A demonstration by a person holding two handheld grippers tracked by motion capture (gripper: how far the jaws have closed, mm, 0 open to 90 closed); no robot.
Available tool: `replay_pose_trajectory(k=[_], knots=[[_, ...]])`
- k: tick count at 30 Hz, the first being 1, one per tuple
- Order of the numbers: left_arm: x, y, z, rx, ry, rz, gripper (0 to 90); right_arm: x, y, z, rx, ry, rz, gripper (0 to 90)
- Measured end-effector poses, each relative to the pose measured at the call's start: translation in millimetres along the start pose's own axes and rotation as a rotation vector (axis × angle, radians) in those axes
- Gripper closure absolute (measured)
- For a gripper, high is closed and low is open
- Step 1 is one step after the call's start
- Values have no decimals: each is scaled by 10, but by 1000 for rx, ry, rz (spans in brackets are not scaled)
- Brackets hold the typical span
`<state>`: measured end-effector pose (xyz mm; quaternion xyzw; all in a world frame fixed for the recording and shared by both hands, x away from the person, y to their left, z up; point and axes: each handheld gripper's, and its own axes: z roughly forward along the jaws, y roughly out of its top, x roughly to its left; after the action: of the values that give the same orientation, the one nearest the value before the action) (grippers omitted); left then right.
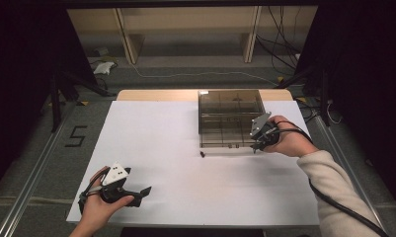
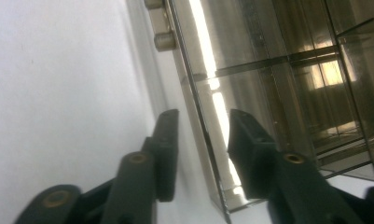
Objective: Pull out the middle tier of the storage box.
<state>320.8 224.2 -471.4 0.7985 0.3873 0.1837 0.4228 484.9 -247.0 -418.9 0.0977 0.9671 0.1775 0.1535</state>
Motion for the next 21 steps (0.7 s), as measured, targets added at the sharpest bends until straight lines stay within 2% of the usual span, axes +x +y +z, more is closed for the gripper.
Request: replay_pose_trajectory(k=[4,8,11,15,21], knots=[[-3,1,-2,0,-1,-1,0,36,-2,-2,-36,-31,45,512],[0,0,0,0,0,0,0,90,21,-34,-101,-64,96,428],[-4,1,0,0,1,-1,0,154,39,-57,-152,-72,129,369],[-6,1,-4,-2,0,-4,0,253,58,-47,-183,-93,141,333],[-2,2,-3,-2,0,0,0,399,85,-26,-265,-103,185,318]])
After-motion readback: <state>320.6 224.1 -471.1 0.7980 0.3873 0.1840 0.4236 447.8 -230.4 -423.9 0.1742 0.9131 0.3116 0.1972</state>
